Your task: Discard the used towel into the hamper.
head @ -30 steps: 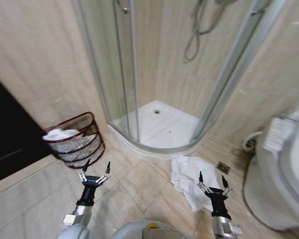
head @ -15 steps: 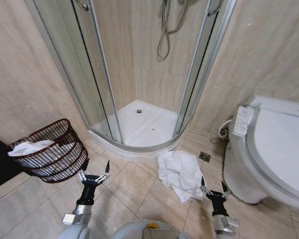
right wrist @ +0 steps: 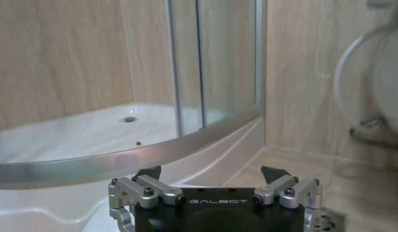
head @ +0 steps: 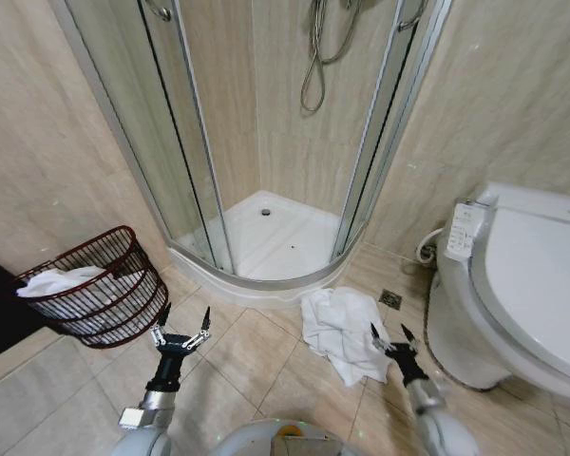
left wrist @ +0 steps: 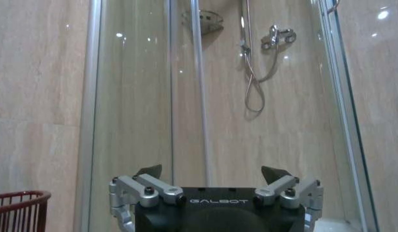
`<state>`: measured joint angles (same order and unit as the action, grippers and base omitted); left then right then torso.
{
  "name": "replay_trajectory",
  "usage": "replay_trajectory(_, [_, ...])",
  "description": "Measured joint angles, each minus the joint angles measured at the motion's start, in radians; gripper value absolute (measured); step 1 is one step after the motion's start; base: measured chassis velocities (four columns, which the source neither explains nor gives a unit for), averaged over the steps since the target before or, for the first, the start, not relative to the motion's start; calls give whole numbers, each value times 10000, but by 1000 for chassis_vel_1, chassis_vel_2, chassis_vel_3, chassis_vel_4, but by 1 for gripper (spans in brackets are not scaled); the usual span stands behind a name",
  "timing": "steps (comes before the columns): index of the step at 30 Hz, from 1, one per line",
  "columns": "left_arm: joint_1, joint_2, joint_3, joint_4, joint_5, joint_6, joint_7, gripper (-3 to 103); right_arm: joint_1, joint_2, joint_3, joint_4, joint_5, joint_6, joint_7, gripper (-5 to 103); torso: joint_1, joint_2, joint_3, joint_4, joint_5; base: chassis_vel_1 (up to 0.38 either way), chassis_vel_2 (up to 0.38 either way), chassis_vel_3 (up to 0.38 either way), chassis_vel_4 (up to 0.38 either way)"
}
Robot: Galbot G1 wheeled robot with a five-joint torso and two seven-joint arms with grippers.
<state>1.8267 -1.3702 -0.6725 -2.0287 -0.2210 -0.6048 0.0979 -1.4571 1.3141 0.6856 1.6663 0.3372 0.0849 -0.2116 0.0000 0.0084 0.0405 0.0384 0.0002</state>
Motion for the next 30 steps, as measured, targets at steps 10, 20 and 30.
replay_trajectory(10, [-114,-114,-57,-27,106,143,-2,100,1834,-312,-783,-880,645,-2745,486,100,0,5,6,0,-2,0,0,0,0])
replay_trajectory(20, [-293,-182,-14,12,231,390,-10,100,2216,-307,-1046,-296,2845,-6094,2301,100,0,10,8,-3,0,0,0,0,0])
replay_trajectory(30, [-454,-167,5,255,267,468,-44,100,3457,56,-1368,-1463,3432,-7205,3986,100,0,11,11,-1,-2,0,0,0,0])
